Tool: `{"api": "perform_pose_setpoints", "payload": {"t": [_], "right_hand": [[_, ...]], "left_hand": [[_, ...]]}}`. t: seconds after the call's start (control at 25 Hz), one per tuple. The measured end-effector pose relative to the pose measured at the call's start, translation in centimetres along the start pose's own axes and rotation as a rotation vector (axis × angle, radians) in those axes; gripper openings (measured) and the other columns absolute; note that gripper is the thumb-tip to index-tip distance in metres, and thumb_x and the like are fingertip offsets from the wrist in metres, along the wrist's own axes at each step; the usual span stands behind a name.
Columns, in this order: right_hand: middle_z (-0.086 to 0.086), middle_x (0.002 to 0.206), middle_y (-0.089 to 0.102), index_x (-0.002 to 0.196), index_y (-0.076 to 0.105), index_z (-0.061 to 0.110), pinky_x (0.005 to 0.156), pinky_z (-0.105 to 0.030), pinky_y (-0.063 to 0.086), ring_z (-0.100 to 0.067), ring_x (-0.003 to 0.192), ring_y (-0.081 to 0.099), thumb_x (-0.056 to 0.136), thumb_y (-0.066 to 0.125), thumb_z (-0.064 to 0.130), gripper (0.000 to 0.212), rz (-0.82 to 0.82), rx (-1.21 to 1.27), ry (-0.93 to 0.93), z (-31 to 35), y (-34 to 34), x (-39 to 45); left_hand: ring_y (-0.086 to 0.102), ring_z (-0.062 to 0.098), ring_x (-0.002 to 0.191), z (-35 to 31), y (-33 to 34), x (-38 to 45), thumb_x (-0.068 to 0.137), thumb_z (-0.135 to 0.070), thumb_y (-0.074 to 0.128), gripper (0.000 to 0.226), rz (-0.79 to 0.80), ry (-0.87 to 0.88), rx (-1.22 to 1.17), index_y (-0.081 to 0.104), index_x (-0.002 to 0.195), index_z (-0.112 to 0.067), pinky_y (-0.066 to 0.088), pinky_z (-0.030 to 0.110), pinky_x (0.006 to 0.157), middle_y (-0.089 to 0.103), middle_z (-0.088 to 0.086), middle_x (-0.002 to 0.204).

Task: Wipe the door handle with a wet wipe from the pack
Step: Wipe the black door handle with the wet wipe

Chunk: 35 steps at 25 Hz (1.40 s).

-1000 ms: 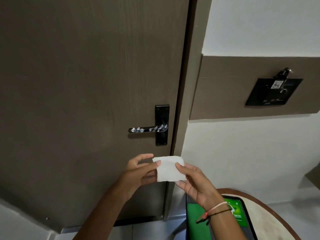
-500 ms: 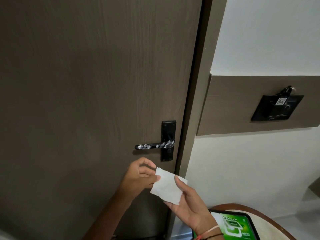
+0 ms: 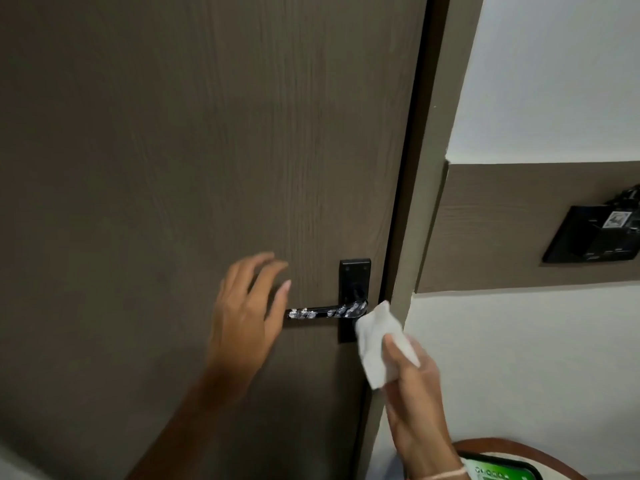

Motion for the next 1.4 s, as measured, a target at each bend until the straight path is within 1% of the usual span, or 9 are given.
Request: {"api": "perform_pose_setpoints", "payload": {"t": [0.12,0.28,0.4,0.56,0.8,1.0,1.16,1.28,1.4], "right_hand": [[0.007,0.108,0.077,0.107,0.073,0.033,0.082,-0.015,0.059,-0.009,0.103,0.069,0.098,0.064,0.01,0.026,-0.238,-0.336,-0.604,0.1,3.2,1.0],[0.006,0.167,0.032,0.154,0.031,0.031,0.125,-0.043,0.032,-0.015,0.156,0.027,0.102,0.055,0.025,0.058,-0.012,-0.6,-0.681,-5.5,6.3,3.2],[0.012,0.174,-0.006,0.163,-0.002,0.031,0.128,-0.033,0.006,-0.012,0.161,-0.003,0.1,0.045,0.053,0.083,0.043,-0.824,-0.811,-8.5,6.3,5.2],[0.004,0.173,-0.016,0.164,-0.006,0.018,0.13,-0.027,-0.005,-0.021,0.161,-0.009,0.1,0.031,0.063,0.086,-0.162,-0.974,-0.917,-10.3,7.8,6.5],[-0.018,0.168,0.007,0.163,0.001,0.004,0.132,-0.04,-0.001,-0.028,0.161,-0.001,0.1,0.033,0.064,0.092,-0.085,-1.282,-1.177,-15.7,12.4,4.4],[-0.005,0.173,-0.015,0.163,-0.004,0.012,0.132,-0.036,-0.005,-0.022,0.161,-0.009,0.101,0.028,0.066,0.088,-0.215,-1.331,-1.238,-12.7,6.7,8.3],[-0.01,0.171,0.015,0.163,0.015,0.013,0.132,-0.037,0.002,-0.024,0.161,0.006,0.096,0.039,0.068,0.09,-0.157,-1.242,-1.256,-10.3,4.5,10.1],[-0.016,0.135,0.059,0.135,0.05,0.009,0.129,-0.037,0.013,-0.031,0.136,0.043,0.096,0.038,0.069,0.072,-0.08,-1.355,-1.386,-9.8,6.2,9.3],[-0.011,0.094,0.064,0.111,0.055,0.013,0.1,-0.042,0.036,-0.025,0.093,0.049,0.096,0.034,0.073,0.065,-0.03,-1.48,-1.407,-8.9,8.6,8.0]], "left_hand": [[0.045,0.038,0.145,2.7,1.4,4.0,0.107,-0.023,0.053,0.043,-0.069,0.23,0.39,0.057,0.147,-0.006,0.042,0.05,0.116,0.05,0.028,0.154],[0.031,0.038,0.154,6.2,4.1,5.9,0.108,-0.035,0.05,0.061,-0.028,0.332,0.573,0.03,0.163,-0.014,0.034,0.054,0.124,0.034,0.026,0.165],[0.007,0.032,0.161,8.0,5.4,6.1,0.109,-0.04,0.043,0.067,-0.054,0.369,0.589,0.016,0.166,-0.017,0.012,0.049,0.131,0.022,0.022,0.169],[-0.011,0.026,0.162,8.8,7.1,6.1,0.109,-0.043,0.037,0.069,-0.123,0.378,0.587,0.007,0.167,-0.019,0.0,0.046,0.131,0.016,0.018,0.17],[-0.013,0.025,0.161,9.2,7.9,6.0,0.108,-0.043,0.038,0.07,-0.19,0.389,0.555,0.008,0.166,-0.02,0.003,0.047,0.13,0.024,0.018,0.165],[-0.01,0.025,0.162,9.4,8.1,6.0,0.107,-0.043,0.04,0.07,-0.221,0.407,0.547,0.01,0.166,-0.02,0.004,0.047,0.13,0.024,0.018,0.165],[-0.012,0.024,0.161,9.3,8.3,5.9,0.107,-0.043,0.039,0.07,-0.223,0.405,0.551,0.009,0.166,-0.021,0.003,0.047,0.13,0.024,0.017,0.165],[-0.013,0.023,0.161,9.4,8.3,5.9,0.107,-0.044,0.039,0.07,-0.215,0.396,0.555,0.008,0.166,-0.021,0.0,0.047,0.131,0.021,0.016,0.167],[-0.014,0.023,0.161,9.0,8.1,5.8,0.107,-0.043,0.039,0.07,-0.211,0.383,0.54,0.009,0.166,-0.021,-0.003,0.046,0.131,0.016,0.013,0.17]]}}
Point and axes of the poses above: each hand's wrist, its own x-axis towards the middle knuckle, its own y-axis out of the palm, z = x × y, the point moved 1 cm from there along x, towards the middle knuckle
